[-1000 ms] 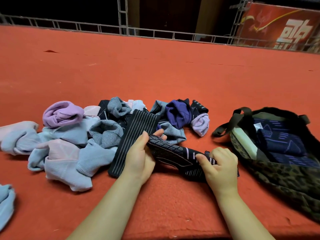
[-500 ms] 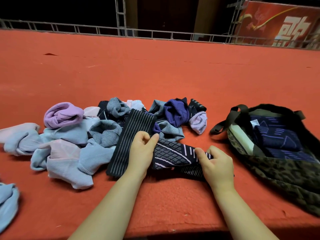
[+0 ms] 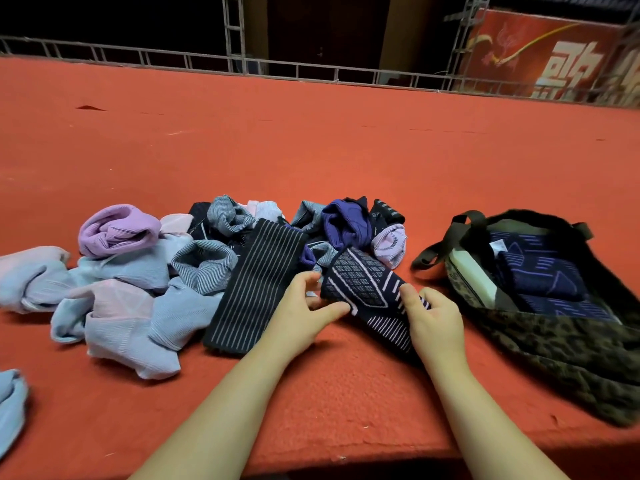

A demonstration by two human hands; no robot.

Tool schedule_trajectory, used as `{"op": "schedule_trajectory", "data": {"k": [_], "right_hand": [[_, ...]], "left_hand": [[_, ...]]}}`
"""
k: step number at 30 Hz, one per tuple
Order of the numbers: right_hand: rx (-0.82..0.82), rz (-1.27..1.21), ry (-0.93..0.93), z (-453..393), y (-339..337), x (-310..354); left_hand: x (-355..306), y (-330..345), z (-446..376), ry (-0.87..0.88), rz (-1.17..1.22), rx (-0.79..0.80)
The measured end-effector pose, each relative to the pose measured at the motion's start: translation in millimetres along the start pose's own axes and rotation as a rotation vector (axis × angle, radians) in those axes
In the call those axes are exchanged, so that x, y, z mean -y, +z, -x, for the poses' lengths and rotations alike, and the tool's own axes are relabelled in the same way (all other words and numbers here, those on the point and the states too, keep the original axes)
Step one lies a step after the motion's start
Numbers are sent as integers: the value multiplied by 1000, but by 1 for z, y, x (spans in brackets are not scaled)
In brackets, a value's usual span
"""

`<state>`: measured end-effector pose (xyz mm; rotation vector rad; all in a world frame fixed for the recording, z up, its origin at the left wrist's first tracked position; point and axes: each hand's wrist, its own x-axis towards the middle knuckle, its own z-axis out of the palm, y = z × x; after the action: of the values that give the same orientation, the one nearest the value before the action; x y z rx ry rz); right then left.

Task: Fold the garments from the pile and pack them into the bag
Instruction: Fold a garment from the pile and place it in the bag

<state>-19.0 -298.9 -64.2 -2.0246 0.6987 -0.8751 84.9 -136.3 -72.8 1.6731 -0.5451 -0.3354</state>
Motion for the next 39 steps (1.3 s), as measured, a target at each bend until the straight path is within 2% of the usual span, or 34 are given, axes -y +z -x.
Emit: {"op": "schedule_trajectory", "data": {"k": [4, 6, 9, 13, 15, 20, 23, 27, 30, 33, 36, 39], "right_hand": [[80, -76, 72, -7, -4, 5], [140, -64, 115, -12, -8, 10], [244, 121, 42, -17, -21, 22], [558, 170, 0, -14, -39, 41], [567, 58, -5, -15, -47, 53], [480, -125, -276, -24, -62, 110], [473, -94, -398, -31, -68, 139], [449, -6, -508, -38, -78, 167], [515, -41, -587, -29, -86, 187], [596, -78, -604, -17, -91, 202], [663, -28, -641, -9, -93, 213], [725, 71, -654, -8, -99, 218]], "left_hand": [[1, -1, -3, 85, -39, -46], [-4, -4, 0, 124, 54, -82], [-10, -9, 1, 147, 263, -134], [-27, -14, -3, 164, 519, -4], [-46, -21, -6, 193, 550, 56], [-108, -38, -13, 366, 352, 240], [-142, -47, -9, 407, 290, 323], [-169, -67, 1, 400, 370, 407], [-182, -86, 14, 391, 333, 413], [-191, -105, 27, 391, 54, 429], [-201, -116, 40, 336, -193, 557], [-213, -120, 50, 320, -227, 532]]}}
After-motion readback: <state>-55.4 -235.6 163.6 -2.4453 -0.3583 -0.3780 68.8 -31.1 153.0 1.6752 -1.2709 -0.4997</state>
